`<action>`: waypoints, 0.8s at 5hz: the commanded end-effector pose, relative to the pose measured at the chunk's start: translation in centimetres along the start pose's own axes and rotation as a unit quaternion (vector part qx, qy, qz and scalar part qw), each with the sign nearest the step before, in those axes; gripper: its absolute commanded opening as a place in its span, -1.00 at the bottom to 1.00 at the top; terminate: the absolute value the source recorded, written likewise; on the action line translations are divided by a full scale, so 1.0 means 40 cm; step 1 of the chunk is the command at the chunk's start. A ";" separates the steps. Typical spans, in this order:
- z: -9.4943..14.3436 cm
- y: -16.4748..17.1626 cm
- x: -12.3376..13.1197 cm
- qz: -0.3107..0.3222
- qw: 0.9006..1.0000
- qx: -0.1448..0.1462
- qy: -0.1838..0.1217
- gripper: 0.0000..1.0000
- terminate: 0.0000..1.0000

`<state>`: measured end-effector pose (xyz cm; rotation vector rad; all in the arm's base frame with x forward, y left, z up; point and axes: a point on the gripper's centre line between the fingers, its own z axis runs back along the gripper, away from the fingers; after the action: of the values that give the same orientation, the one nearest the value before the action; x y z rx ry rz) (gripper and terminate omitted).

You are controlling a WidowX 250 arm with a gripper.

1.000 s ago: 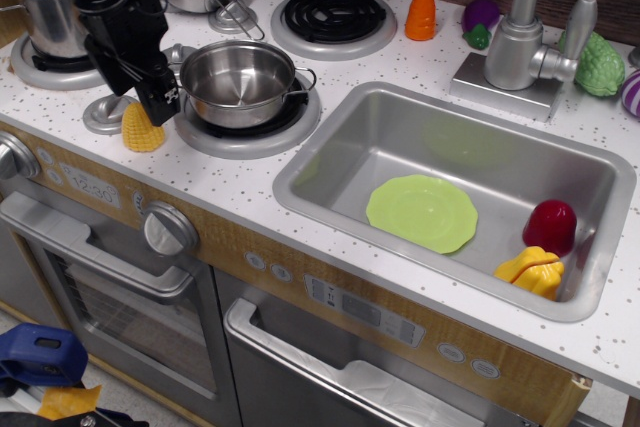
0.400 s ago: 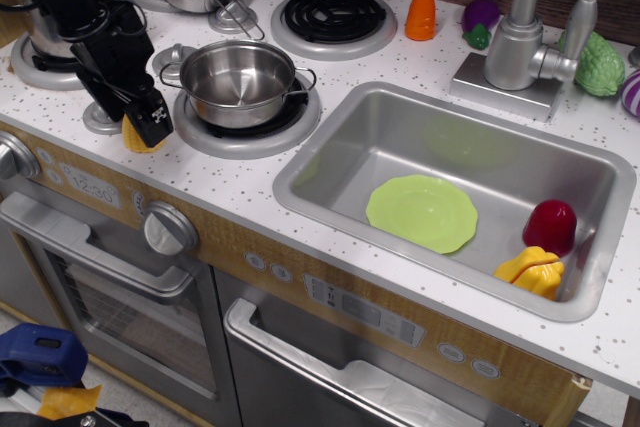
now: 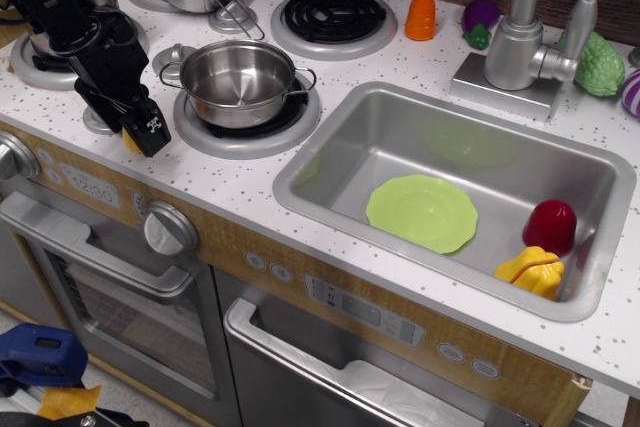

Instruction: Put corn in pan which is on stove

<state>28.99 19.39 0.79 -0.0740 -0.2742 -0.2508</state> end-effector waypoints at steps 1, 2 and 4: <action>0.022 0.031 -0.002 -0.004 1.000 0.009 -0.025 -1.00 -1.00; 0.024 0.023 0.001 -0.002 1.000 0.015 -0.024 -1.00 -1.00; 0.095 -0.017 0.038 -0.027 0.996 0.081 0.012 -1.00 -1.00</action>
<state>28.43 17.92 4.33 0.1014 -0.2031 -0.2841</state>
